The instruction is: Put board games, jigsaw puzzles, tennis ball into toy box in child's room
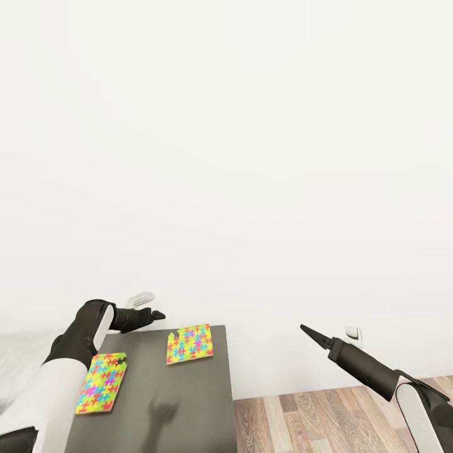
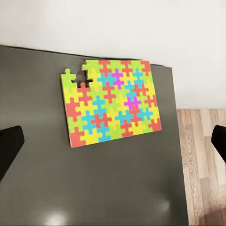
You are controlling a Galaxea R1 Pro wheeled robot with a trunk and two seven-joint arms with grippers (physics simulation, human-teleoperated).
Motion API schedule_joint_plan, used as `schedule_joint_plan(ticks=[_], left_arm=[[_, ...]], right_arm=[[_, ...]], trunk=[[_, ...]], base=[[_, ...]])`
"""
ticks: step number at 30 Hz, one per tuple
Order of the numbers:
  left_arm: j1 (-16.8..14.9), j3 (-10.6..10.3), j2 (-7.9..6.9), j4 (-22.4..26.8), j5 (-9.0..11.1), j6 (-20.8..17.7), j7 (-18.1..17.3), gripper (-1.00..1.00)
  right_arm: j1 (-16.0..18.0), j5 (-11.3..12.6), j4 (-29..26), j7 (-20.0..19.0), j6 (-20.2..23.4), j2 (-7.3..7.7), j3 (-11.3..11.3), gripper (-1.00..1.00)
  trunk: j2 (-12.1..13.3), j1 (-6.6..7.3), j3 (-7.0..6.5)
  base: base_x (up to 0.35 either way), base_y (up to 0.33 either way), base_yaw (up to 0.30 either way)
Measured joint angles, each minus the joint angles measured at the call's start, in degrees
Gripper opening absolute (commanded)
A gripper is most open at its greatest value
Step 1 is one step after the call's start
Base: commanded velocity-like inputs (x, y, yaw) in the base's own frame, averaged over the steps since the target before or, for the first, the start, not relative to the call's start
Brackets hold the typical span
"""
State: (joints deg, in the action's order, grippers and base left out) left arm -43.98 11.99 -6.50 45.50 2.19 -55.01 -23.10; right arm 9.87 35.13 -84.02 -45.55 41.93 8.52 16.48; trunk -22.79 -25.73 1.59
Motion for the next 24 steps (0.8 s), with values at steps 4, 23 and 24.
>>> schedule_joint_plan(ticks=[4, 23, 24], left_arm=[[0.00, -1.13, -0.01, -0.01, -0.01, 0.01, 0.04, 1.00], [-0.02, -2.20, -0.02, 0.02, -0.01, -0.02, 0.02, 1.00], [-0.02, -2.20, -0.02, 0.02, 0.00, -0.02, 0.02, 1.00]], right_arm=[[0.00, -0.01, -0.01, 0.00, 0.00, 0.00, -0.07, 1.00], [0.03, -0.06, 0.04, 0.00, 0.00, 0.00, -0.18, 1.00], [0.03, -0.05, 0.05, -0.01, 0.00, 0.00, -0.18, 1.00]], trunk=[[0.00, 0.00, 0.00], [-0.06, -0.01, -0.87], [-0.06, -0.01, -0.91]], base=[[0.117, -0.079, 0.000], [0.058, -0.075, 0.033], [0.086, -0.004, 0.059]])
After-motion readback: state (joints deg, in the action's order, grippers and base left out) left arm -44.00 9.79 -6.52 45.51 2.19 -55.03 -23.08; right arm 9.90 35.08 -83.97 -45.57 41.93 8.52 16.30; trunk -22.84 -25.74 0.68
